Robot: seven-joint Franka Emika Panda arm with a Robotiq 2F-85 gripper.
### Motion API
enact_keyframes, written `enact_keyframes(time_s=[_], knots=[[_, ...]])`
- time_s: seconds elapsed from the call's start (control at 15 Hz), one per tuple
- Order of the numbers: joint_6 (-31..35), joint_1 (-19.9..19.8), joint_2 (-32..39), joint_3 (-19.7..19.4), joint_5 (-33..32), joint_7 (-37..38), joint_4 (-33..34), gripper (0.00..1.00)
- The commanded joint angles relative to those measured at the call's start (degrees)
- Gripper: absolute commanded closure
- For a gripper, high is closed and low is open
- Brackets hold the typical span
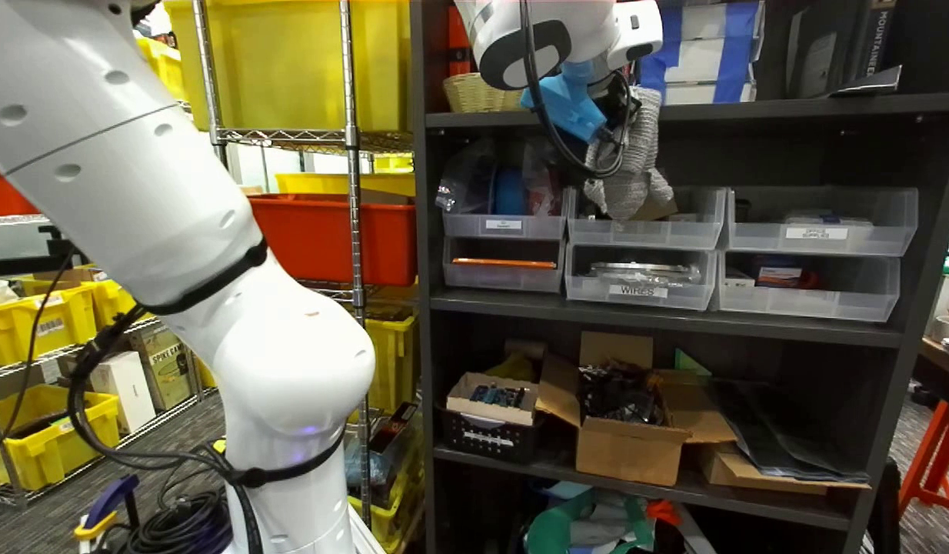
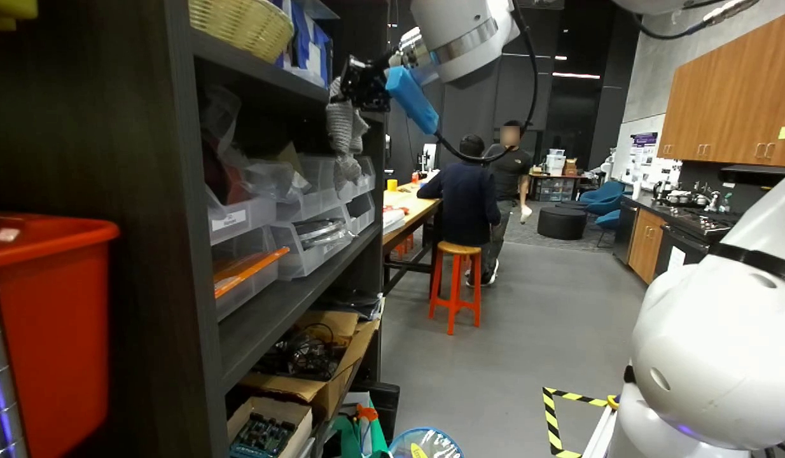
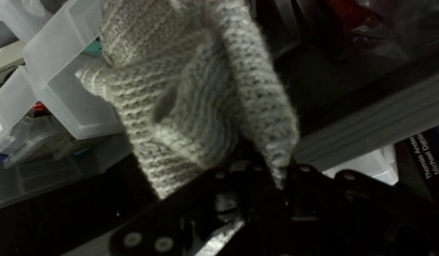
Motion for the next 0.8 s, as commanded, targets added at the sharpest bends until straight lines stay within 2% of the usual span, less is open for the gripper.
enact_keyframes(time_s=[0.0,0.33,0.73], knots=[[1.2,2.3,-1.9,0.8,1.7,-2.4,-2.2,0.97],[0.9,3.0,-2.4,-0.1,2.0,-1.8,-1.7,0.97],[-4.6,1.4,-2.6,-4.4,2.4,2.2,3.1,0.97]])
